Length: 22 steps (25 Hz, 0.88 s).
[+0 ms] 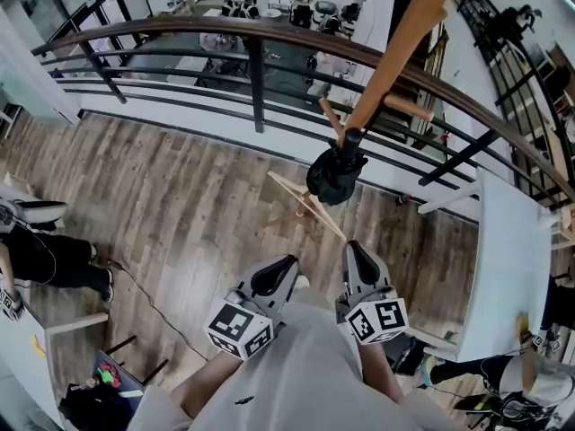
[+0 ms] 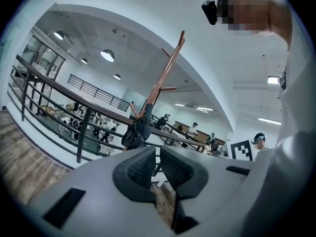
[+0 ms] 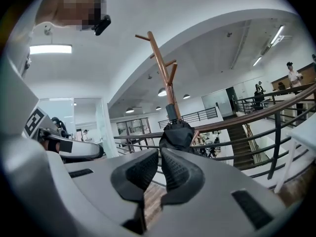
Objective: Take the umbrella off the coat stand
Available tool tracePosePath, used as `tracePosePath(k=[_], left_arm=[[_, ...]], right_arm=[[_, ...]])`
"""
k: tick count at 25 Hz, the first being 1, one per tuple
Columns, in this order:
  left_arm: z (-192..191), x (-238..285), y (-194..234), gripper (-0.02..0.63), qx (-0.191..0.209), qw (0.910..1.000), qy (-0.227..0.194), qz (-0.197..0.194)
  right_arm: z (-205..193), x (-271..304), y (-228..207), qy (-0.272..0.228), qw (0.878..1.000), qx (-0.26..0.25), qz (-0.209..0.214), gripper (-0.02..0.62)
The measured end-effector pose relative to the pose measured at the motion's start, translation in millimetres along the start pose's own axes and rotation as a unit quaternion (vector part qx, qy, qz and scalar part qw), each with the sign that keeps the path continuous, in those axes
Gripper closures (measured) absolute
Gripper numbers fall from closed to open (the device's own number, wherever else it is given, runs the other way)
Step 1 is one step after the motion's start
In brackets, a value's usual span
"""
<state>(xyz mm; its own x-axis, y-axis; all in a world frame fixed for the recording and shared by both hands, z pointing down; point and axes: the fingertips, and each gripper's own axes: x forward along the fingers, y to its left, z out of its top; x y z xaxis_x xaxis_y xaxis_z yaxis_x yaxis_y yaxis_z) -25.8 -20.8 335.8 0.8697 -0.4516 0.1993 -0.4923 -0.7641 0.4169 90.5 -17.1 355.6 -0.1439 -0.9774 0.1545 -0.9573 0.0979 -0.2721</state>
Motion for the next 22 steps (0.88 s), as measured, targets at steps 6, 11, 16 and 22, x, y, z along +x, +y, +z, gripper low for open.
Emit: tracePosePath(k=[6, 11, 16, 22], left_arm=[[1, 33, -5, 0.565, 0.000, 0.9998, -0.013, 0.015], [0, 53, -11, 0.565, 0.002, 0.9988, -0.024, 0.042], [0, 65, -4, 0.565, 0.005, 0.9969, -0.038, 0.069], [-15, 73, 9, 0.565, -0.008, 0.9935, -0.041, 0.106]], right_arm=[[11, 14, -18, -0.008, 0.999, -0.036, 0.038, 0.554], [11, 22, -32, 0.000, 0.997, -0.054, 0.062, 0.554], [7, 40, -43, 0.002, 0.995, -0.062, 0.080, 0.552], [-3, 59, -52, 0.006, 0.992, -0.065, 0.104, 0.533]])
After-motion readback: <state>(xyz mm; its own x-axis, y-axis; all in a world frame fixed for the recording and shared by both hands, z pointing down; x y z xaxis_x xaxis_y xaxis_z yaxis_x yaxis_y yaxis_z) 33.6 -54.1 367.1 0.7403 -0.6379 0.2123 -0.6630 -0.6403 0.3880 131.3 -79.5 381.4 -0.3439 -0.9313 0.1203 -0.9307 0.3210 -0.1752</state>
